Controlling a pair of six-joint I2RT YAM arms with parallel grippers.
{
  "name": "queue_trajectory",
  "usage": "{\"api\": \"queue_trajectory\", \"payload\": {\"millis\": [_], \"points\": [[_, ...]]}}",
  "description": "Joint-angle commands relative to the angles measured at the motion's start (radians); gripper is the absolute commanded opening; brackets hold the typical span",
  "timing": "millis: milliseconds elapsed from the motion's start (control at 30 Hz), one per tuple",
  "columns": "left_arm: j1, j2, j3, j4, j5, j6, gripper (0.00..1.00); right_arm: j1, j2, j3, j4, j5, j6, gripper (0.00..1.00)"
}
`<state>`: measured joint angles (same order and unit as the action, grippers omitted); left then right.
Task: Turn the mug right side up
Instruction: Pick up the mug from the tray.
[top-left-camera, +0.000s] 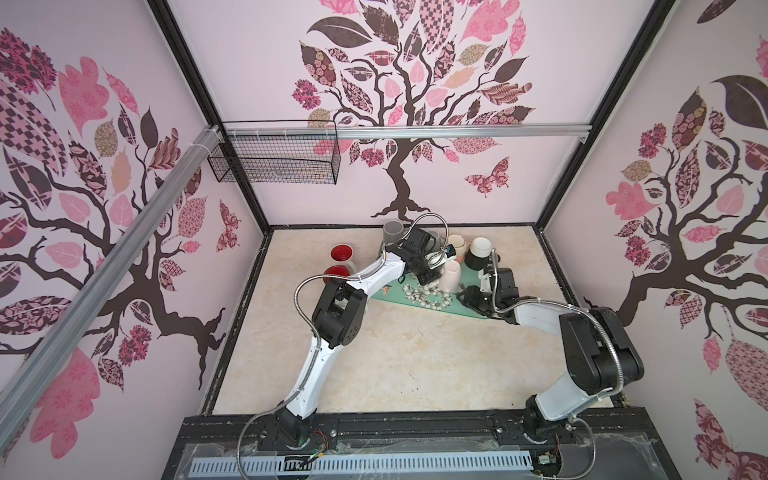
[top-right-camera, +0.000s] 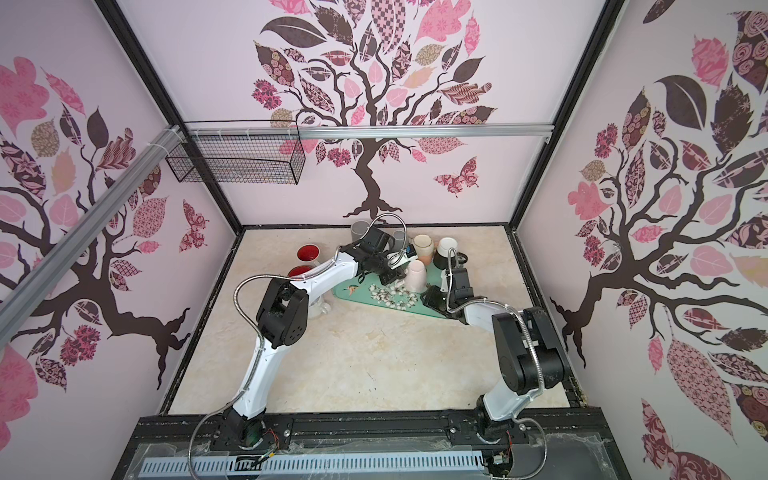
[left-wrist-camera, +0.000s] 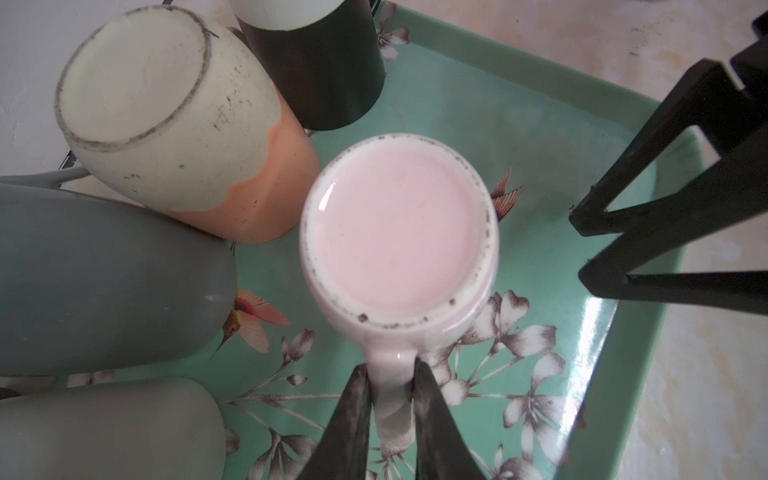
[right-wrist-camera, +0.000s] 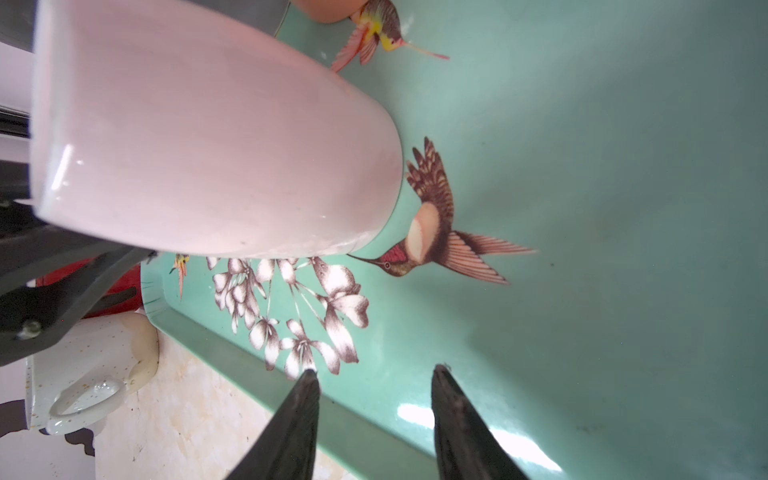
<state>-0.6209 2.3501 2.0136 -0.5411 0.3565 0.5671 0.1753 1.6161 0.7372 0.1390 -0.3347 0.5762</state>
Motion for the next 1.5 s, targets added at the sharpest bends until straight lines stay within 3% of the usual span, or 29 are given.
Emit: {"api": "queue_trajectory", "payload": {"millis": [0,233,700,933,1000,1067,1233,1467], "points": [[-0.004,0.019,0.009,-0.005,-0.010,-0.009,0.22,-0.001,-0.035,-0.004,0.002,-0.006,-0.001,0.47],[-0.004,0.029,0.015,-0.003,-0.013,-0.015,0.29,-0.001,-0.032,-0.003,0.002,-0.007,-0.001,0.47],[-0.008,0.053,0.045,-0.010,-0.015,-0.026,0.27,-0.001,-0.035,0.005,-0.003,-0.006,-0.004,0.47],[-0.010,0.033,0.027,0.010,-0.008,-0.032,0.10,-0.001,-0.036,0.001,-0.003,-0.006,-0.004,0.47],[-0.013,0.017,0.011,0.023,-0.008,-0.033,0.00,-0.001,-0.042,-0.001,-0.003,-0.003,-0.003,0.47],[-0.013,0.000,-0.008,0.044,-0.010,-0.041,0.00,-0.001,-0.051,-0.007,0.000,0.001,0.002,0.47],[-0.006,-0.079,-0.134,0.180,0.008,-0.140,0.00,-0.002,-0.099,-0.047,0.035,0.018,0.030,0.50],[0.055,-0.179,-0.329,0.478,0.203,-0.472,0.00,-0.003,-0.149,-0.107,0.111,0.028,0.101,0.54]]}}
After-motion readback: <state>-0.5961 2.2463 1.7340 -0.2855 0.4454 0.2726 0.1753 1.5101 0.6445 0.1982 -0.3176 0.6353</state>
